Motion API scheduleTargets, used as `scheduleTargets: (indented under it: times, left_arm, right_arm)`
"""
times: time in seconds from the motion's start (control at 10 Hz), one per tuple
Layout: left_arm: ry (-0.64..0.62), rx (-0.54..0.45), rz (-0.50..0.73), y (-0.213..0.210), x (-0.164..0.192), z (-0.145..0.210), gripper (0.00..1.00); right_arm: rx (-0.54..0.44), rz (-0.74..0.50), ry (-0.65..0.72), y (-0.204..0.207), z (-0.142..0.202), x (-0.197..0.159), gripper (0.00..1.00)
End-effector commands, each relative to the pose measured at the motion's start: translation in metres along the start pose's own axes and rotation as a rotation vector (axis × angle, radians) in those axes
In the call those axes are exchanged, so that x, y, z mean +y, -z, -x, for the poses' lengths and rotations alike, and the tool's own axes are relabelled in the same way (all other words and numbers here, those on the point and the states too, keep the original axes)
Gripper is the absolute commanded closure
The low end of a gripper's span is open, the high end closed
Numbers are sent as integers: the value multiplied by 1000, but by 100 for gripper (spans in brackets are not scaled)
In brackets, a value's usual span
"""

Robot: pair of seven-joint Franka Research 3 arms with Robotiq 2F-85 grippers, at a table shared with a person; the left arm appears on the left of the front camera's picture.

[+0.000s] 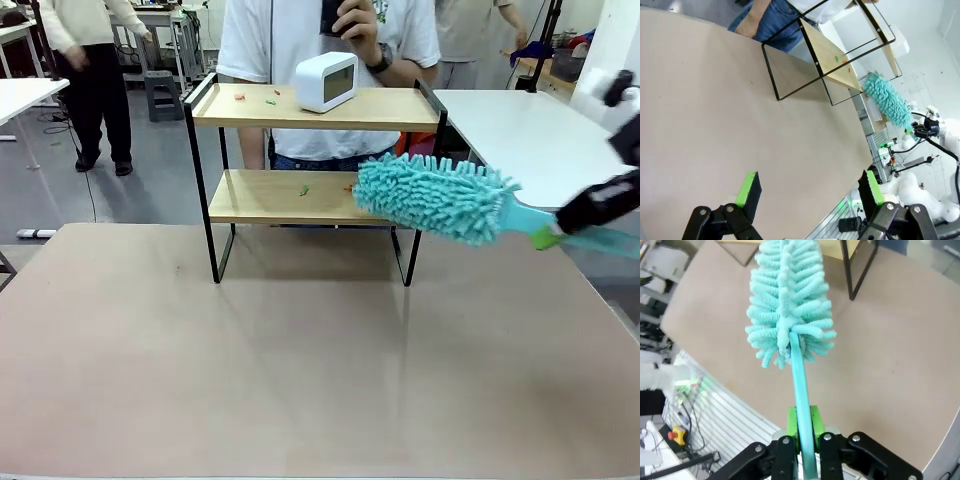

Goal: Clean the shelf.
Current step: Clean the specific tier of the Shelf with the Duster once objects are removed.

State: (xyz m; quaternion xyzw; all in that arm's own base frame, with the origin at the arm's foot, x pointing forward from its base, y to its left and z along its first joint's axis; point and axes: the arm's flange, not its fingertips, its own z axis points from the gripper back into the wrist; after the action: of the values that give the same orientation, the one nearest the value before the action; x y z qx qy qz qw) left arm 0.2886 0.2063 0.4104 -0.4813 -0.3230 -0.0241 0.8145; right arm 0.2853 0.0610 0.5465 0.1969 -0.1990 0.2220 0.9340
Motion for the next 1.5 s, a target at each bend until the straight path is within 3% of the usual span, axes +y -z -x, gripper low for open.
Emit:
scheduleTargets:
  times: [0.0, 0.3, 0.6, 0.8, 1.4]
  left_arm:
    - [23, -19, 14, 1, 0, -1, 0]
    - [23, -19, 14, 1, 0, -1, 0]
    - [23, -19, 14, 1, 0, -1, 0]
    - [23, -19, 14, 1, 0, -1, 0]
    - [23, -19, 14, 1, 0, -1, 0]
  right_arm:
    - [-45, 52, 74, 33, -45, 0, 87]
    - [-148, 101, 181, 65, -65, 0, 87]
    - [-106, 97, 188, 87, -72, 8, 87]
    - [-145, 98, 208, 95, -77, 11, 87]
    - [-137, 25, 171, 122, -103, 46, 87]
